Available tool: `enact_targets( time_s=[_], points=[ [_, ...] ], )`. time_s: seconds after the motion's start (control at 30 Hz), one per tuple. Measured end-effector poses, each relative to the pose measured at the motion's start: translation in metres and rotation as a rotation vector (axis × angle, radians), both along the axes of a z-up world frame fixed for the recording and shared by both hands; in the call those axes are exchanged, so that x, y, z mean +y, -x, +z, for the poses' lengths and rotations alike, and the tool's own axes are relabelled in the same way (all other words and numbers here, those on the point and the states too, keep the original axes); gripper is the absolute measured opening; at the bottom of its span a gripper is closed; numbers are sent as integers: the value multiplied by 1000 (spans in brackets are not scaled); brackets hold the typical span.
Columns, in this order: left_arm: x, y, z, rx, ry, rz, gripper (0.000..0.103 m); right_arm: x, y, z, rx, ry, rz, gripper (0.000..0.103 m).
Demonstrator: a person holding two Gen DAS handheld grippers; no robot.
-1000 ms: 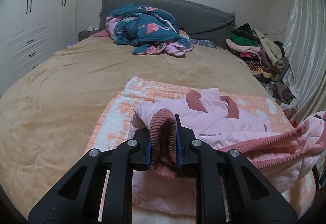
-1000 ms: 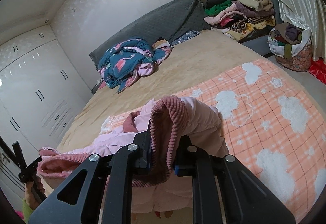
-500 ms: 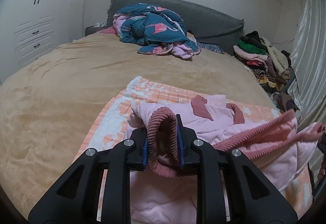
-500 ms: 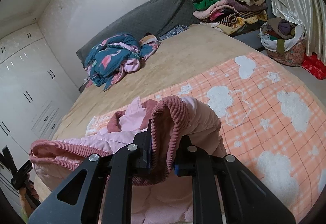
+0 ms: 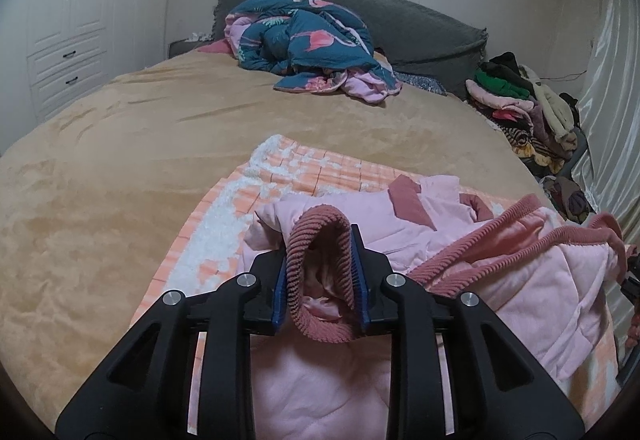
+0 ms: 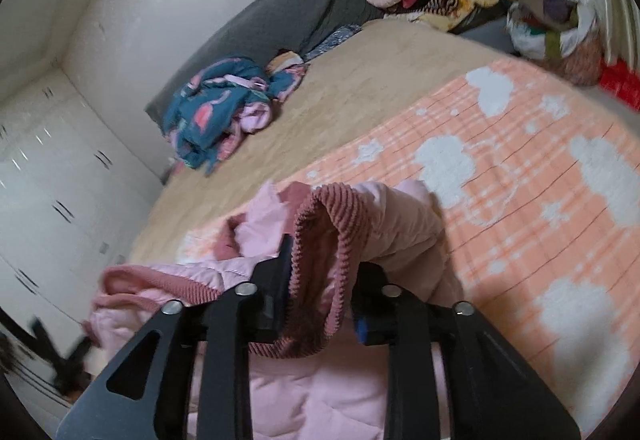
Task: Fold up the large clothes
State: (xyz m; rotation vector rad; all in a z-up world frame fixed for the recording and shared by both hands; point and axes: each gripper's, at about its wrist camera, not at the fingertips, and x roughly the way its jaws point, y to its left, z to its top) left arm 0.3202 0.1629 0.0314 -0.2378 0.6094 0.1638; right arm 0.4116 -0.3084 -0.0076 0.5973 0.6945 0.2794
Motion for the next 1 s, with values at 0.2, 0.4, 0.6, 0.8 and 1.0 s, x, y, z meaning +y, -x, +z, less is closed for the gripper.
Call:
enact_targets(
  time_s=[0.2, 0.4, 0.6, 0.8, 1.0],
  points=[
    [4, -5, -4, 4, 15, -1, 20, 1, 9, 12, -80, -26, 39, 82],
    [2, -10, -7, 4, -5, -1, 30, 6, 15, 8, -91, 175, 1, 88],
    [0, -10, -3, -14, -12, -10, 35, 6, 14, -20, -18, 334, -27, 88],
    [-8, 6, 23, -106, -40, -30, 80, 8, 19, -36, -9, 397, -13, 88],
    [2, 20, 27, -107, -91, 30, 94, 14, 24, -35, -43, 500, 10, 90]
  ],
)
